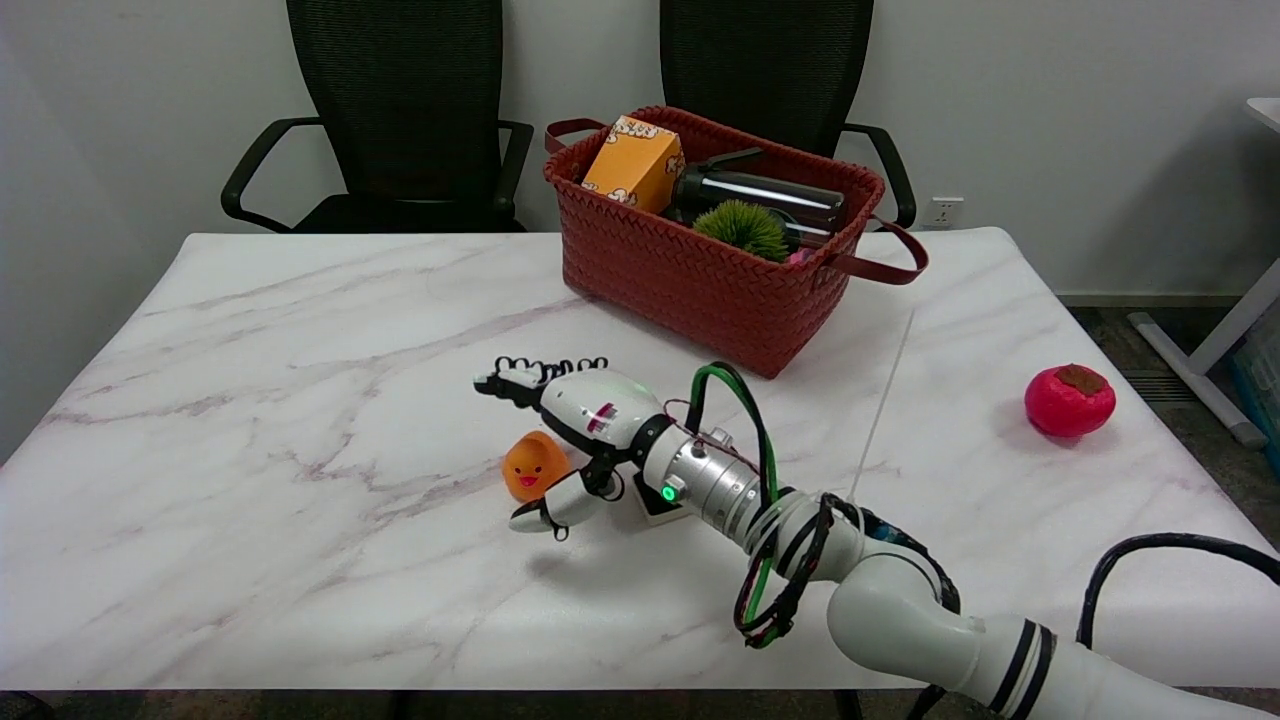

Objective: Pick up the yellow duck.

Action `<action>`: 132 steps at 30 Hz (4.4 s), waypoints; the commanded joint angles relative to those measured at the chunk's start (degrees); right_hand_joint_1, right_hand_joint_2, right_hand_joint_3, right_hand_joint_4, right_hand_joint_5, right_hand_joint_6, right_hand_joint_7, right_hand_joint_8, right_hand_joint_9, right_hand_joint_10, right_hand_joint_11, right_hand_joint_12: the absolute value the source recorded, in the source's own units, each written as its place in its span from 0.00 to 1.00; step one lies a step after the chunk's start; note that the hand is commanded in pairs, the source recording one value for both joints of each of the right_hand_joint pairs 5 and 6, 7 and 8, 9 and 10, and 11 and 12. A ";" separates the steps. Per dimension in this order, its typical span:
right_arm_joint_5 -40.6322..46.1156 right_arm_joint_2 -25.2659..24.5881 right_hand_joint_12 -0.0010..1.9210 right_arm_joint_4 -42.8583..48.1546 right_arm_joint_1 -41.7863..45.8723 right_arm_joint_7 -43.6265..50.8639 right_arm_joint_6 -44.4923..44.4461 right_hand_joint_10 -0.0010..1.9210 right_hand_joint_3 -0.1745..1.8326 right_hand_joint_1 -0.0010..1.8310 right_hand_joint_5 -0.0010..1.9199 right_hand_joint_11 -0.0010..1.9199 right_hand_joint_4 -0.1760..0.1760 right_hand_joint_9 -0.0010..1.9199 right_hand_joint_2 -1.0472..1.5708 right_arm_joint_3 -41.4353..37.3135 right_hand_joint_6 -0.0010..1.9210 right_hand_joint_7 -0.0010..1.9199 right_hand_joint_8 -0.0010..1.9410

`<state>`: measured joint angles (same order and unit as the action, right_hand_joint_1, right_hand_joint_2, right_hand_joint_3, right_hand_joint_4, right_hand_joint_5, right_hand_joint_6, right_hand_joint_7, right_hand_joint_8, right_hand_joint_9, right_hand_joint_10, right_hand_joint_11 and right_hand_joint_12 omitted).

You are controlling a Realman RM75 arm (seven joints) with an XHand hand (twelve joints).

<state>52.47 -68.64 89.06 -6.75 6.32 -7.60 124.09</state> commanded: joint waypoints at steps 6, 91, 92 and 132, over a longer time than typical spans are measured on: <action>0.17 -0.75 0.33 -1.74 -0.58 0.46 3.95 0.32 0.19 0.58 0.14 0.33 0.50 0.32 0.66 0.32 0.14 0.26 0.25; -0.02 1.86 0.72 8.36 5.65 2.43 0.55 0.29 0.00 0.51 0.12 0.72 0.50 0.29 0.53 -11.74 0.12 0.22 0.22; -0.13 1.83 0.64 8.69 6.02 2.43 1.05 0.26 0.00 0.51 0.11 0.64 0.50 0.26 0.53 -12.32 0.11 0.20 0.20; 0.48 8.54 0.61 4.36 7.07 2.20 2.38 0.45 0.00 0.50 0.17 0.61 0.50 0.45 0.58 -10.49 0.17 0.38 0.37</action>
<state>52.50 -60.63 95.22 0.12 8.75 -4.22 112.10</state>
